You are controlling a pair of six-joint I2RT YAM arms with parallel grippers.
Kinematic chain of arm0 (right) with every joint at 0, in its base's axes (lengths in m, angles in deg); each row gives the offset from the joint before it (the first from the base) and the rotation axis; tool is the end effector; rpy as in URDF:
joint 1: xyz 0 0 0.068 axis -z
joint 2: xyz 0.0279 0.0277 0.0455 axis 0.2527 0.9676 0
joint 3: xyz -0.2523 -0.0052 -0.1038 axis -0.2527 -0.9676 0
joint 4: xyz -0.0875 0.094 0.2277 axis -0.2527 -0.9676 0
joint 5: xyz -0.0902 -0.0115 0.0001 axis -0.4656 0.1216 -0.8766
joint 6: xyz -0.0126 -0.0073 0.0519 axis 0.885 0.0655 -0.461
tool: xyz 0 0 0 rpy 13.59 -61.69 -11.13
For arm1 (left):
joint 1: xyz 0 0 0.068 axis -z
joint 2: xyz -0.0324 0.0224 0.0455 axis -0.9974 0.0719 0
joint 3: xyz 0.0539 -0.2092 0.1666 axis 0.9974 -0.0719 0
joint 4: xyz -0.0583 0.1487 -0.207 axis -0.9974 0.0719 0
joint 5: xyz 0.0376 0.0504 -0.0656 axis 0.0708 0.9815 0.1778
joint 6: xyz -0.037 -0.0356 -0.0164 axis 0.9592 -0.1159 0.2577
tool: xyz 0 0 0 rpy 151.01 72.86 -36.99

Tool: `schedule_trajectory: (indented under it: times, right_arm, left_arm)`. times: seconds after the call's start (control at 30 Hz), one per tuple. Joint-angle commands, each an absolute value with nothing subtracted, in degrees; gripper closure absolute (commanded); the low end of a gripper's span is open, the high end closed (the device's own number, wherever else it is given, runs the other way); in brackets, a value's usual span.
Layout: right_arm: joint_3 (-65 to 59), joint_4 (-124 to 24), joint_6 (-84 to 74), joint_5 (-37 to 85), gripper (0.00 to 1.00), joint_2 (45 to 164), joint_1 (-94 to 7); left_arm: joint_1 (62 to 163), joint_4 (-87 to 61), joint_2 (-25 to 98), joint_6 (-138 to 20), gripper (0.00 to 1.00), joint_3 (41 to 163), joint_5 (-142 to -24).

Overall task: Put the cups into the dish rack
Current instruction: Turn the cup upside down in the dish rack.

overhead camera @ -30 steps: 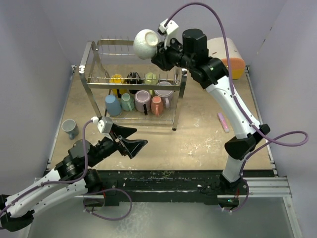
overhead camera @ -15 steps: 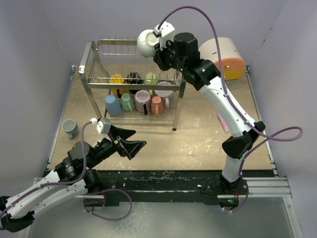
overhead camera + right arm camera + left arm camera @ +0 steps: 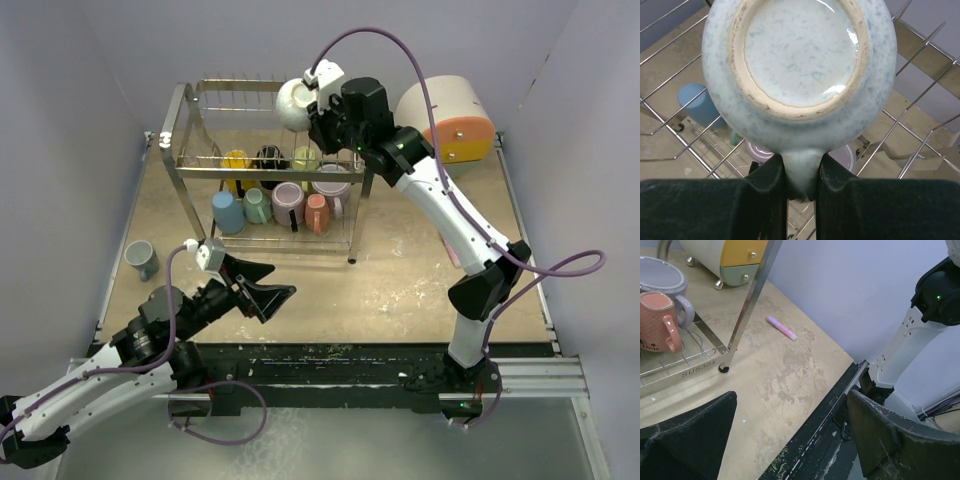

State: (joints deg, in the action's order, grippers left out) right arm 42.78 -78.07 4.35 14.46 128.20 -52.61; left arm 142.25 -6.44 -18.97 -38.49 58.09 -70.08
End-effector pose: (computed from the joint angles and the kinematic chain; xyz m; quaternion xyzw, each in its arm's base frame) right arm 0.3272 0.2536 0.4715 -0.2586 0.7343 0.1763 0.6024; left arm 0.0664 -0.0945 0.3057 0.1123 0.6745 -0.4899 0.5408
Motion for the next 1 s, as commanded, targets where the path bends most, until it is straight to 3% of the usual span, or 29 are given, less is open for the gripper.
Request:
schedule_trajectory:
  times: [0.0, 0.3, 0.63, 0.97]
  right_arm:
    - [43.9, -70.21, 4.41, 14.74, 0.9, 123.78, -52.85]
    - [43.7, -70.27, 4.04, 15.36, 0.72, 123.78, -52.83]
    - [44.72, -70.32, 4.81, 16.59, 0.64, 122.72, -52.81]
    - [48.88, -74.0, 13.5, 31.2, 0.5, 118.77, -52.78]
  left_arm:
    - [142.25, -8.29, -19.55, -37.95, 0.06, 58.19, -70.15]
    - [142.26, -8.03, -20.1, -37.7, 0.06, 58.8, -70.29]
    - [142.3, -6.01, -18.67, -38.84, 0.06, 63.12, -70.62]
    - [142.25, 6.2, -9.36, -44.94, 0.05, 76.52, -68.4]
